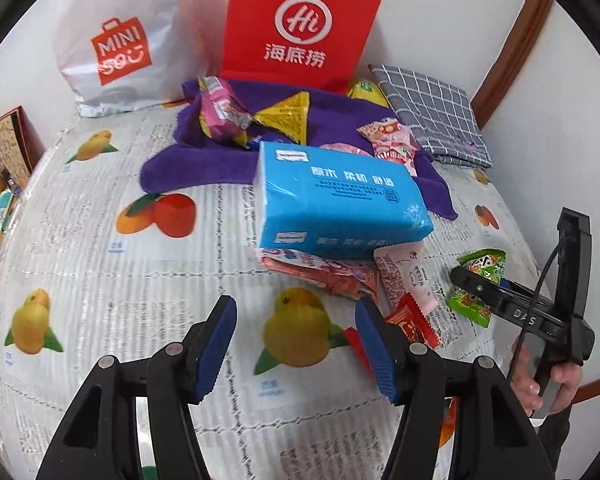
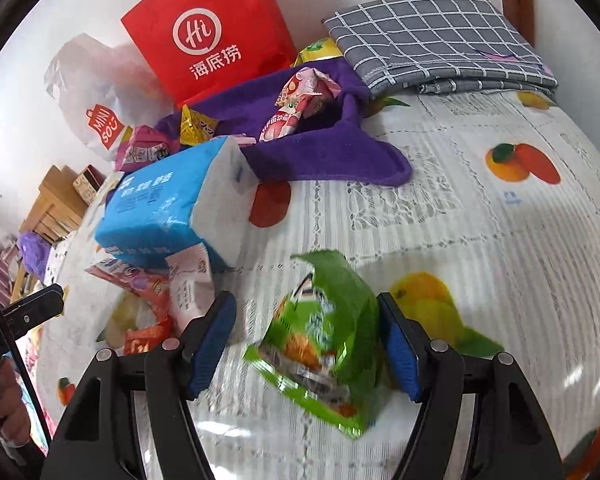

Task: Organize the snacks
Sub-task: 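Grasp the green snack bag with the right tool while the left tool approaches the pink strip packet, then grasp the pink strip packet with the left tool while the right tool lifts the green bag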

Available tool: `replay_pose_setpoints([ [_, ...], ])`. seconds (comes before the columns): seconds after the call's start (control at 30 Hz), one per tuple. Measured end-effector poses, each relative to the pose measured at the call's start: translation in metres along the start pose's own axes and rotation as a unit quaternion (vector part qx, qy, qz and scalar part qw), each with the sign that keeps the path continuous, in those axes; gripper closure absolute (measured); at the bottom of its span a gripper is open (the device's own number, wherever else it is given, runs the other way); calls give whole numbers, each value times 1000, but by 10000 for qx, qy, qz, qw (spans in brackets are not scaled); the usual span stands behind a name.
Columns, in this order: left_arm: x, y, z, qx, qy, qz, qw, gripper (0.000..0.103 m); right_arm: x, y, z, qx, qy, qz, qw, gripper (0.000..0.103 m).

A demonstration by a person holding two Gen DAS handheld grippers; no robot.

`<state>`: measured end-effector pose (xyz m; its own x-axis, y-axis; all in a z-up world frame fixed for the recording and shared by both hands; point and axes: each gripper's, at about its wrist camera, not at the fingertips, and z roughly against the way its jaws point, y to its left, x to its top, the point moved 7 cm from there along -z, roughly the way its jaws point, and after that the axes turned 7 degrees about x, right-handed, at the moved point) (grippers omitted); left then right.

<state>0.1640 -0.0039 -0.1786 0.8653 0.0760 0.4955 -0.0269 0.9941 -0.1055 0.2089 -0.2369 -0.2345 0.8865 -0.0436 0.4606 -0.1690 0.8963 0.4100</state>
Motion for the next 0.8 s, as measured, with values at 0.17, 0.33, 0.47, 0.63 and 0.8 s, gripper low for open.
replay_pose_setpoints([
  [0.17,2,-15,-18,-49,114,-5,9999,43,0,-4,-3,-262,-169,277,9991,53],
  [0.33,2,-28,-40,-192,248,198,9993,44,-3,-9,0,-405,-404,469,9973,58],
  [0.47,2,-34,-53,-247,288,361,9986,45,-3,-10,1,-393,-399,465,9973,58],
  [0.63,3,-35,-67,-298,343,627,9970,46,-4,-13,1,-284,-419,382,9980,58],
  [0.8,7,-43,-71,-174,194,613,9978,53,-4,-12,1,-204,-436,318,9983,57],
])
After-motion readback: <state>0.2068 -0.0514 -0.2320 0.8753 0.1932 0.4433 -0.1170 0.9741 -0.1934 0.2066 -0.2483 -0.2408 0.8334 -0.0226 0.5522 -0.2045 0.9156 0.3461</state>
